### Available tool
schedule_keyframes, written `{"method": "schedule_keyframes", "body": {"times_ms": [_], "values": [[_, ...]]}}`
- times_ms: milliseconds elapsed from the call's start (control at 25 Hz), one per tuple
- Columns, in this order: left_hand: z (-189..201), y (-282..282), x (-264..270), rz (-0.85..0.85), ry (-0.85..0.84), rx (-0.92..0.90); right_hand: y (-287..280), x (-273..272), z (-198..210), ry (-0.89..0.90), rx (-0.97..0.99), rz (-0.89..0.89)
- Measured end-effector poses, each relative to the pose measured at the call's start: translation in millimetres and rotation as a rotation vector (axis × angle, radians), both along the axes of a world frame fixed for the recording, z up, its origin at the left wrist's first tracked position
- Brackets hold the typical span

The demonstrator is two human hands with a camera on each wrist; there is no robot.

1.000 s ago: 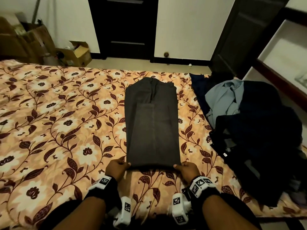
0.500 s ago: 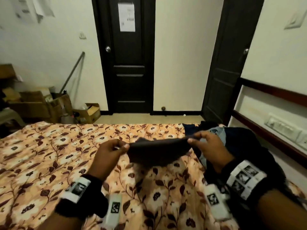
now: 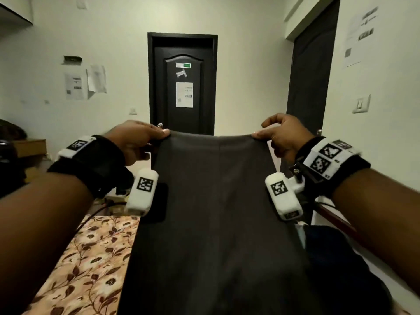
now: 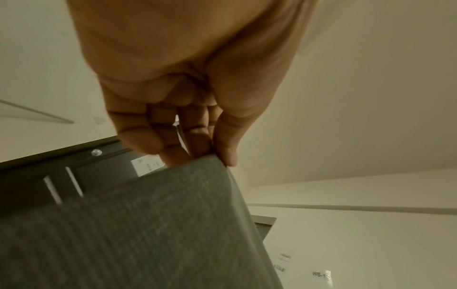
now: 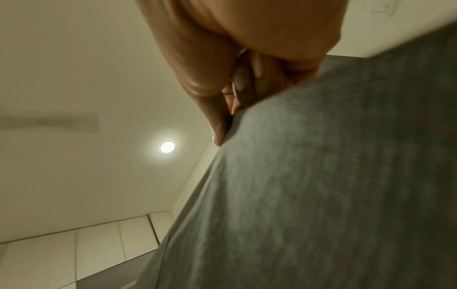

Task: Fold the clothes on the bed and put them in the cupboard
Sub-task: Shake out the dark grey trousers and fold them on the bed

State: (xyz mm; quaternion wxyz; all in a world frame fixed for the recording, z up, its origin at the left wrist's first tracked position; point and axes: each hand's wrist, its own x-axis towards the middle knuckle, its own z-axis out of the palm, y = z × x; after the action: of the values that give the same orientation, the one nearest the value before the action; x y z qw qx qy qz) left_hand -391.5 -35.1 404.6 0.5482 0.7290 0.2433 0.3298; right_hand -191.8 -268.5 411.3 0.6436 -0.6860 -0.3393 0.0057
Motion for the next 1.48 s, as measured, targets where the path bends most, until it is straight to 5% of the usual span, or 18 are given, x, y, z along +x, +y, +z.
{"method": "schedule_keyframes", "body": {"times_ms": [200,320,520,680,800,880,1040,1160,1360,1480], "values": [[-61,33,29,0.098,0.507,-0.141,51,19,-77,0.157,-0.289,0.010],[-42,40,46,0.191,0.247,-0.156,85,32,-55,0.170,-0.191,-0.072],[49,37,50,0.174,-0.238,-0.061,97,41,44,0.110,0.134,-0.105],[39,30,30,0.094,-0.316,-0.086,78,32,20,0.129,0.204,-0.042],[-55,23,13,0.102,-0.249,-0.195,65,16,-71,0.239,0.240,0.036],[-158,9,4,0.174,-0.134,-0.360,56,10,-168,0.360,0.199,0.028],[-376,-45,-31,0.277,0.285,-0.802,7,-18,-392,0.590,-0.366,-0.092],[-476,-71,-55,0.242,0.485,-0.978,-27,-43,-500,0.779,-0.586,-0.131],[-526,-72,-58,0.184,0.613,-1.101,-29,-56,-531,0.942,-0.494,-0.251],[-526,-78,-54,0.215,0.670,-1.111,-28,-51,-534,0.792,-0.713,-0.214]]}}
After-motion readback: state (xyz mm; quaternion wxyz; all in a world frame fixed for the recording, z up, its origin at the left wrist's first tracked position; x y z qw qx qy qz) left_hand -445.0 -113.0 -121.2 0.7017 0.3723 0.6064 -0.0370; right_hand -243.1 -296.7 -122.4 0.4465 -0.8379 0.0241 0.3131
